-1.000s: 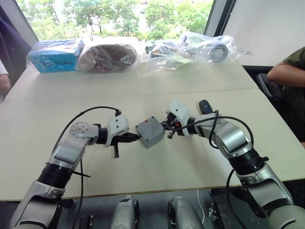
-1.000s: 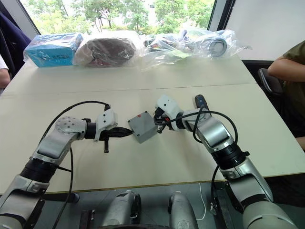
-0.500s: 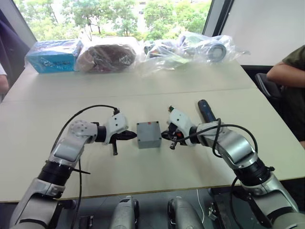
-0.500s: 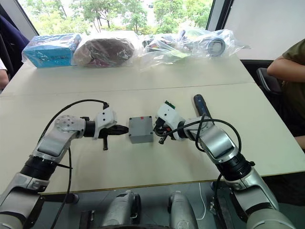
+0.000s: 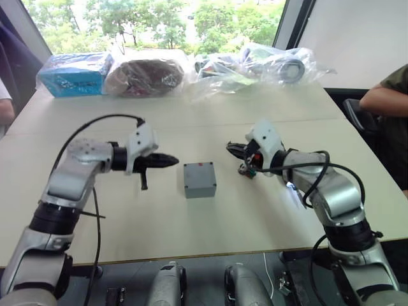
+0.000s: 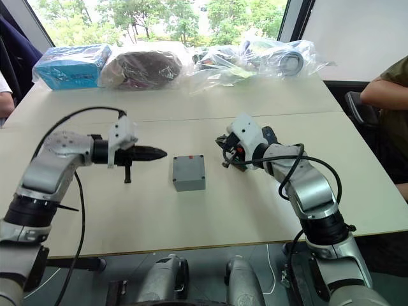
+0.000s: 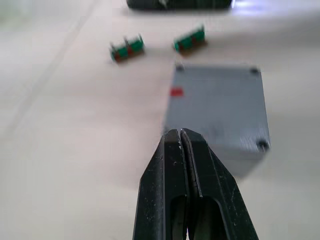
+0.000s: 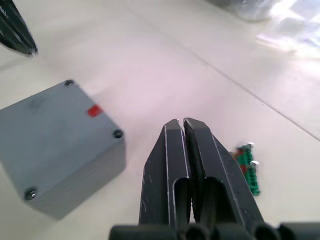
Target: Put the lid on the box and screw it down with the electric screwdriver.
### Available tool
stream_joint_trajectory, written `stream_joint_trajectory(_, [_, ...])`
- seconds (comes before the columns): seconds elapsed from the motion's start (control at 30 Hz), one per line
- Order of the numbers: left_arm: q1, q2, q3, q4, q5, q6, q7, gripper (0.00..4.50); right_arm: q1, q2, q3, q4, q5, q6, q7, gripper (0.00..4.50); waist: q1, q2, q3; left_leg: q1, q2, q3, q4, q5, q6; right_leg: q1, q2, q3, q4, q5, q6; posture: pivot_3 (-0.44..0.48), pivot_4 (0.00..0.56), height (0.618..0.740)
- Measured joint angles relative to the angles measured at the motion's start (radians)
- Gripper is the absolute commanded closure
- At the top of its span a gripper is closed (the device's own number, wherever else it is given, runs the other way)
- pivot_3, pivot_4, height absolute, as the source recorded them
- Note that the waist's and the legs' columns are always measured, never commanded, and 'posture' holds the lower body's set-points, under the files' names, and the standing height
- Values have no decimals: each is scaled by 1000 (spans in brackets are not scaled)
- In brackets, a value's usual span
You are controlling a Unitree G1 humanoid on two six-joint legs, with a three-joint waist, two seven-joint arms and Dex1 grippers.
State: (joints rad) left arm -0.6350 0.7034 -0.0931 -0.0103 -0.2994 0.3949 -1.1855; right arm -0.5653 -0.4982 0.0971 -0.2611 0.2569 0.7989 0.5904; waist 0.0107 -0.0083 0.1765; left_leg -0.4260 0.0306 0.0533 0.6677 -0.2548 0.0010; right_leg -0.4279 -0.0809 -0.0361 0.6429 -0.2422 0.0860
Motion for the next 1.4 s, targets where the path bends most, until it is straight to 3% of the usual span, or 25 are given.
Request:
stream_joint_trajectory(0.17, [-77, -68, 3, 15, -16, 15, 48, 4500, -90, 32, -18, 215, -24, -44, -33, 1110, -4, 0, 0, 0, 0, 0, 0, 0, 0, 0, 0, 0, 1, 0, 0, 0, 150, 740])
stream_joint_trajectory(0.37, [-92, -94, -3, 10, -17, 16, 71, 4500, -153, 104, -20, 447, -36, -56, -25, 1110, -22, 0, 0, 0, 0, 0, -1, 0, 0, -1, 1, 0, 1, 0, 0, 0, 150, 740])
stream_joint_trajectory(0.67, [-78, -92, -4, -15, -17, 34, 82, 4500, -236, 154, -23, 642, -48, -136, -3, 1110, -24, 0, 0, 0, 0, 0, -1, 0, 0, -1, 0, 1, 2, 0, 0, 0, 150, 740])
stream_joint_trajectory(1.2, [-48, -86, -4, -52, -23, 58, 98, 4500, -245, 166, -23, 729, -78, -188, 13, 1110, -25, 0, 0, 0, 0, 0, -1, 0, 0, -1, 0, 1, 2, 0, 0, 0, 150, 740])
stream_joint_trajectory(1.3, [-45, -86, -4, -51, -28, 58, 99, 4500, -248, 166, -24, 729, -78, -188, 13, 1703, -24, 0, 0, 0, 0, 0, -1, 0, 0, -1, 0, 1, 2, 0, 0, 0, 150, 740])
stream_joint_trajectory(1.4, [-45, -86, -4, -51, -30, 58, 99, 4500, -248, 167, -25, 729, -78, -188, 13, 2751, -24, 0, 0, 0, 0, 0, -1, 0, 0, -1, 0, 1, 2, 0, 0, 0, 150, 740])
